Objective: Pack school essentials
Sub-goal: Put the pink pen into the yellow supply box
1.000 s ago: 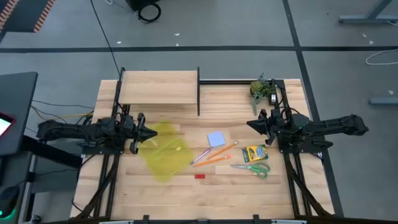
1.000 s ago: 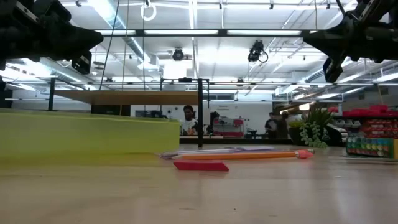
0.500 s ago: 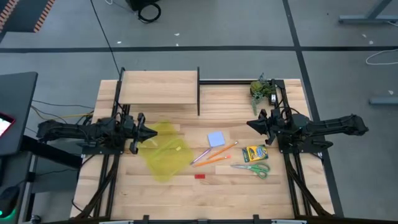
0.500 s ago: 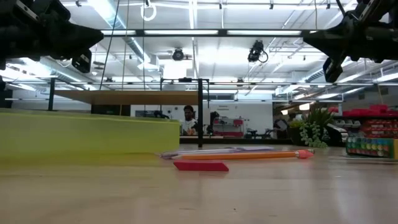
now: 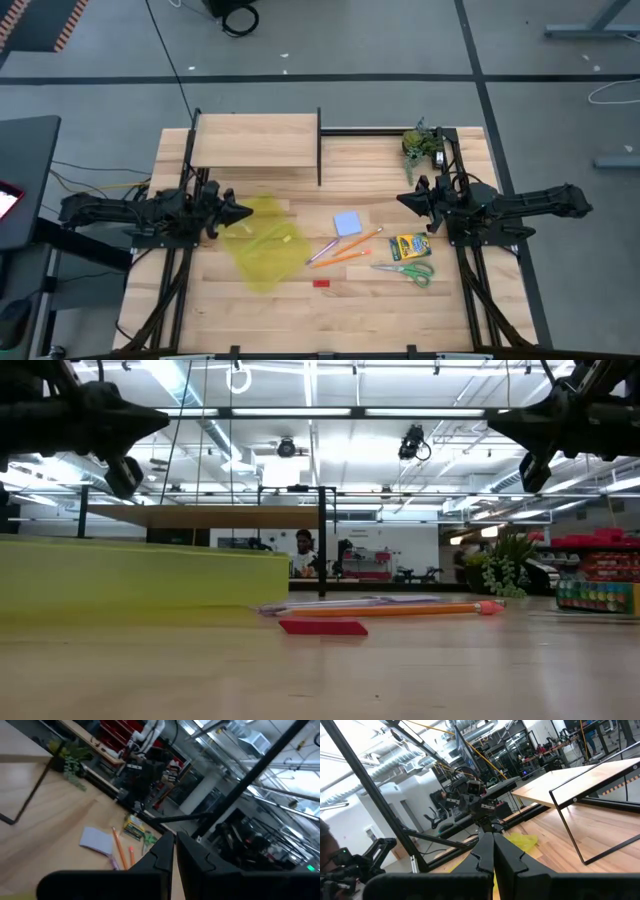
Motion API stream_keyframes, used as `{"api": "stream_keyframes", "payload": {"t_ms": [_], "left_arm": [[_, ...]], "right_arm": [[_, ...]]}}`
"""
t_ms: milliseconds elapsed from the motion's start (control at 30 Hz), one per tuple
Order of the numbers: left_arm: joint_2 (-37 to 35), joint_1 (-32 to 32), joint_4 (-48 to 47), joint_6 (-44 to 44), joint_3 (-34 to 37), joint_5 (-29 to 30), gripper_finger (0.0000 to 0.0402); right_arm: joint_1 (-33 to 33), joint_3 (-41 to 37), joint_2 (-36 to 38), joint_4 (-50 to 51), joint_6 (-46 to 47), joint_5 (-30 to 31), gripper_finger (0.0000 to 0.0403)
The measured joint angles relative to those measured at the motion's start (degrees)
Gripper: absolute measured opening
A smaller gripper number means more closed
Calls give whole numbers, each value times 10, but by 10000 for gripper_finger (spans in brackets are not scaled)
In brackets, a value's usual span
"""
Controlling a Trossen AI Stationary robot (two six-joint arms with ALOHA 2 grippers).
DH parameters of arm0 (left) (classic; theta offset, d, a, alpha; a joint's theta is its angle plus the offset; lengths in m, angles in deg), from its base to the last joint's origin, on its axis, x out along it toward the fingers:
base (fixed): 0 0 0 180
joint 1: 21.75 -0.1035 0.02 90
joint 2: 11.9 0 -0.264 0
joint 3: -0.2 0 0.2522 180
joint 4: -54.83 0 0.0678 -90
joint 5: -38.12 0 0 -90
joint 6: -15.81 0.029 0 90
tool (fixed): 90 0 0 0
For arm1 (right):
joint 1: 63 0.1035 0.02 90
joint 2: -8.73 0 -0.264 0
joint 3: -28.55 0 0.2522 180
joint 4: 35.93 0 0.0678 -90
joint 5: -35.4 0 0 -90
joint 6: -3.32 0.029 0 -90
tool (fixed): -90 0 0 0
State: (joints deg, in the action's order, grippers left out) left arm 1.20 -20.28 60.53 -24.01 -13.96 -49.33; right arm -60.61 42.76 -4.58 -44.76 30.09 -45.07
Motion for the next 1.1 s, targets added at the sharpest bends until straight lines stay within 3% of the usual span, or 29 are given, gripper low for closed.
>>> {"api": "stream_keyframes", "payload": {"t_ms": [200,367,533,667,1100], "left_arm": [[0,0,5,-70,0,14,21],[0,0,4,-91,-2,60,22],[19,0,7,-29,-39,128,31],[68,0,-14,44,-75,148,54],[265,16,-36,27,-158,148,164]], "right_arm": [[0,0,0,0,0,0,10],[0,0,0,0,0,0,10],[0,0,0,0,0,0,10],[0,0,0,0,0,0,10],[0,0,0,0,0,0,10]]}}
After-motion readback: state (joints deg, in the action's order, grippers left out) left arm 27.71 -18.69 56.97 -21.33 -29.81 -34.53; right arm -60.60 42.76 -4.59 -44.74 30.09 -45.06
